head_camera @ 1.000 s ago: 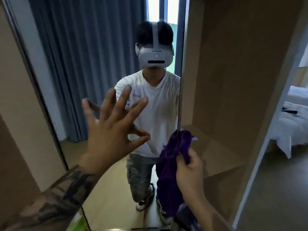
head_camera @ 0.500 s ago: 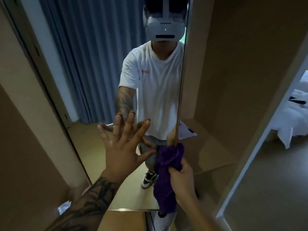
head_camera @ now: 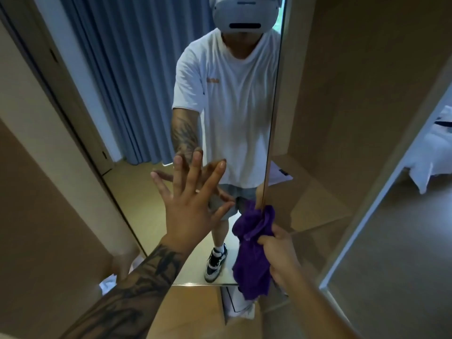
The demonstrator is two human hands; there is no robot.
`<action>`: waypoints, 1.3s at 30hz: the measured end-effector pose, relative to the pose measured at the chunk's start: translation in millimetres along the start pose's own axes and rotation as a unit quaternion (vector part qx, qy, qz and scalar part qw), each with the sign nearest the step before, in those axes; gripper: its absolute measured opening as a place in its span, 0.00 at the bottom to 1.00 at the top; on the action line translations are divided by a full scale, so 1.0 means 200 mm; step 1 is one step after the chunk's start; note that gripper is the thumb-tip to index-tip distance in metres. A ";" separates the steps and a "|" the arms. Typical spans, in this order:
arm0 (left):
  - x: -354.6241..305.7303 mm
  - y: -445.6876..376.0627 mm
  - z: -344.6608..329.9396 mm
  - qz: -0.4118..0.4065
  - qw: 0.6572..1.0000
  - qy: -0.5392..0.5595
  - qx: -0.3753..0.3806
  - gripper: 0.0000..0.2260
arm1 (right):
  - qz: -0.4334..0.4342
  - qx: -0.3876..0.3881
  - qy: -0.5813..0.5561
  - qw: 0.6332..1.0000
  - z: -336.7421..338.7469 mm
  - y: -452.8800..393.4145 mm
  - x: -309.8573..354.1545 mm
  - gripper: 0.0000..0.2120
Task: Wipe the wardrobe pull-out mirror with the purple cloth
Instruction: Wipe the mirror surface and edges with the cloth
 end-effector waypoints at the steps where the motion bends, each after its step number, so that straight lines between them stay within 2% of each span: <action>1: 0.00 0.00 0.00 -0.002 1.000 0.002 0.000 0.42 | -0.015 -0.003 -0.009 1.000 0.00 -0.01 -0.01 0.20; 6: 0.01 0.00 -0.02 -0.010 1.000 0.003 0.006 0.42 | 0.021 -0.027 -0.052 0.998 -0.02 -0.01 0.08 0.21; 8: 0.00 0.00 -0.02 -0.006 1.000 0.004 0.010 0.41 | 0.037 -0.038 -0.035 0.998 -0.03 0.01 0.08 0.22; 10: 0.00 0.00 -0.02 -0.003 1.000 0.004 0.016 0.42 | 0.031 -0.054 -0.008 0.998 -0.03 0.01 0.04 0.22; 14: 0.00 0.00 -0.02 -0.005 1.000 0.006 0.012 0.44 | -0.003 -0.071 -0.022 0.997 -0.03 -0.01 -0.02 0.19; 18: 0.01 0.01 -0.04 -0.012 1.000 0.014 0.013 0.42 | 0.057 -0.061 -0.044 0.996 -0.04 0.01 0.10 0.21; 20: 0.01 0.01 -0.05 -0.010 1.000 0.017 0.019 0.40 | 0.077 -0.070 -0.005 0.995 -0.04 0.03 0.10 0.20; 24: 0.00 0.01 -0.05 -0.002 0.999 0.022 0.040 0.40 | 0.033 -0.081 0.021 0.996 -0.05 0.04 0.01 0.19; 29: 0.02 0.02 -0.06 -0.004 0.999 0.030 0.038 0.40 | 0.075 -0.080 0.010 0.994 -0.05 0.05 0.13 0.22; 34: 0.00 0.01 -0.06 0.001 0.999 0.016 0.031 0.41 | 0.013 -0.077 0.050 0.996 -0.05 0.06 0.03 0.14; 39: 0.01 0.02 -0.05 -0.009 1.000 0.013 0.026 0.40 | 0.064 -0.069 0.012 0.995 -0.06 0.09 0.14 0.19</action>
Point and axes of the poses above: each hand's wrist, its own y-axis away from the middle knuckle, its own z-axis out of the back of the hand, x = y × z, the point moved 8 cm from there along -y, towards the middle knuckle
